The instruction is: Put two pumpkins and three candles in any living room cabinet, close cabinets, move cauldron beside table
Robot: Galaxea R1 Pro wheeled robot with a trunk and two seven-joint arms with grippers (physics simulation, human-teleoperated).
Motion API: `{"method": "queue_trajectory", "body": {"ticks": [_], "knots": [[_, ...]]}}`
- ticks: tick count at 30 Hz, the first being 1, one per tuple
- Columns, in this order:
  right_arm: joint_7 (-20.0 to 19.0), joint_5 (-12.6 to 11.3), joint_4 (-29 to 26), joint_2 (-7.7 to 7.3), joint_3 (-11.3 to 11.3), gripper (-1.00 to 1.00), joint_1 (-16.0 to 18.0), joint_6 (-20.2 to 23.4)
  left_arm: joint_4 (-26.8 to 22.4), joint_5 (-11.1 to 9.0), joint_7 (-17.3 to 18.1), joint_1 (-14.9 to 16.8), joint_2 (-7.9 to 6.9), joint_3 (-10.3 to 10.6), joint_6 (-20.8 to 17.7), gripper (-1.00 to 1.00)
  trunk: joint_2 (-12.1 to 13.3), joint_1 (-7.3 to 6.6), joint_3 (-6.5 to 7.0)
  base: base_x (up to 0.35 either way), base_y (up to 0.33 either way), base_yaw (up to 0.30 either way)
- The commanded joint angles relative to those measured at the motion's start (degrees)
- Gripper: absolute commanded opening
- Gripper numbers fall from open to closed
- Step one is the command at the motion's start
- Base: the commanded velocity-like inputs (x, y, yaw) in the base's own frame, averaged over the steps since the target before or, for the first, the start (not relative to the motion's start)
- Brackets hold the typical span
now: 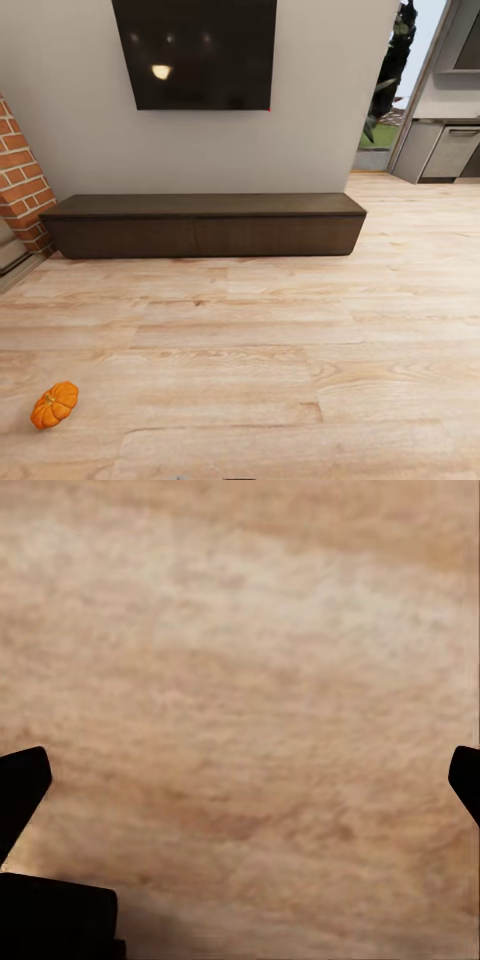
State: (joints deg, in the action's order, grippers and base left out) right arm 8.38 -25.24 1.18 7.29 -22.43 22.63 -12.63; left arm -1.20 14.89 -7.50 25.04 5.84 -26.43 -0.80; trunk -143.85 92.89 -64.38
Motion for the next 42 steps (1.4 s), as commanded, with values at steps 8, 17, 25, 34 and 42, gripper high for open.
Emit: {"method": "queue_trajectory", "body": {"ticks": [8,17,25,34,42], "knots": [[-0.02,-0.42,0.13,0.17,-0.51,1.00,0.05,-0.29,-0.04,0.19,-0.14,0.01,-1.01,-0.54,-0.01,1.00,-0.02,0.00,-0.05,0.044,0.330,0.000],[0.02,-0.42,0.06,0.03,-0.51,1.00,-0.01,-0.32,-0.04,0.23,-0.06,0.01,-1.10,-0.55,0.00,1.00,-0.02,0.00,-0.05,0.001,0.330,0.000],[0.05,-0.42,0.05,0.01,-0.51,1.00,0.01,-0.34,-0.04,0.23,-0.06,0.01,-1.09,-0.55,0.01,1.00,-0.02,0.00,-0.05,0.000,0.330,0.000],[0.03,-0.42,0.05,0.01,-0.51,1.00,0.00,-0.37,-0.04,0.23,-0.06,0.01,-1.09,-0.55,0.01,1.00,-0.02,0.00,-0.05,0.000,0.330,0.000],[0.03,-0.47,0.05,0.01,-0.51,1.00,0.01,-0.37,-0.04,0.23,-0.06,0.01,-1.09,-0.63,0.01,1.00,-0.02,0.00,-0.05,0.000,0.330,0.000]]}}
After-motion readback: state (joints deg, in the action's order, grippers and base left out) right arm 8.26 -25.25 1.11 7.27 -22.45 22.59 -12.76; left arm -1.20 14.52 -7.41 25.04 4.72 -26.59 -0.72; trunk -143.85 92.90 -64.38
